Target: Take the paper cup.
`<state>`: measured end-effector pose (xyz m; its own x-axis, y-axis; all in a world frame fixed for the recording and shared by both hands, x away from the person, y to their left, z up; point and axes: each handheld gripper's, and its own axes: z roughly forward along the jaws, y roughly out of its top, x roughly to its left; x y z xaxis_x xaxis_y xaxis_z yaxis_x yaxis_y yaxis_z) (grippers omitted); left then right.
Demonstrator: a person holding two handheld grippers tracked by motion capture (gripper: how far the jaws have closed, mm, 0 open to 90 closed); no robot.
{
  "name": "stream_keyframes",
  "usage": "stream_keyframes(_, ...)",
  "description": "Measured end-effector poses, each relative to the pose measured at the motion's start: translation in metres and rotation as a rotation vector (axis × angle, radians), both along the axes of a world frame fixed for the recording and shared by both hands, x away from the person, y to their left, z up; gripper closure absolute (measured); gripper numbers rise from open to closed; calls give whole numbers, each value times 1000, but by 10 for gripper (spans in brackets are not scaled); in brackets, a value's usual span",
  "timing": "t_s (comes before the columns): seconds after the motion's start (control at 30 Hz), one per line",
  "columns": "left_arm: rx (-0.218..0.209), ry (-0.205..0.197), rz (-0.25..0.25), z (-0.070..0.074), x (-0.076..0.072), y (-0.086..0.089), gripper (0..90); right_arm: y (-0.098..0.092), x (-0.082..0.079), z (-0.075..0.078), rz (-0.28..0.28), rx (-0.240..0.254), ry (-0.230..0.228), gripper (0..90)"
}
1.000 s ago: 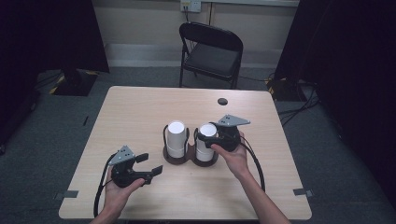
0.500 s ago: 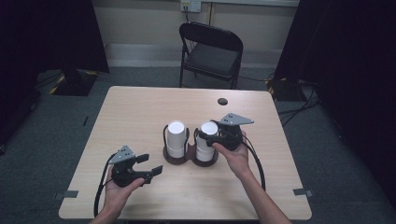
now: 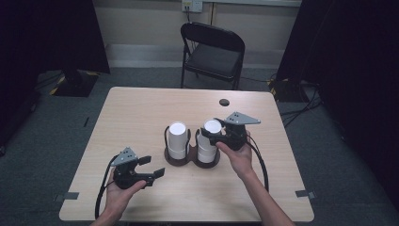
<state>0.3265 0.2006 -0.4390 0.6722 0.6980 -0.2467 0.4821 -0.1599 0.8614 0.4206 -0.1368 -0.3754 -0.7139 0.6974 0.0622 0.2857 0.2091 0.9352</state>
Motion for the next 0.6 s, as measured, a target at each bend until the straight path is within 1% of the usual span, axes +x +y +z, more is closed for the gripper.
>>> stream_keyframes(0.1,3,-1,-7,0,0,0,217,0,-1,3,7,6,-4,351)
stream_keyframes(0.2,-3,0,-5,0,-1,-1,220,0,-2,5,9,13,-10,351)
stream_keyframes(0.5,3,-1,-8,0,-1,-2,224,-2,-5,12,6,25,-30,352)
stream_keyframes(0.6,5,-2,-7,0,-1,-2,225,-2,-5,13,3,27,-27,353)
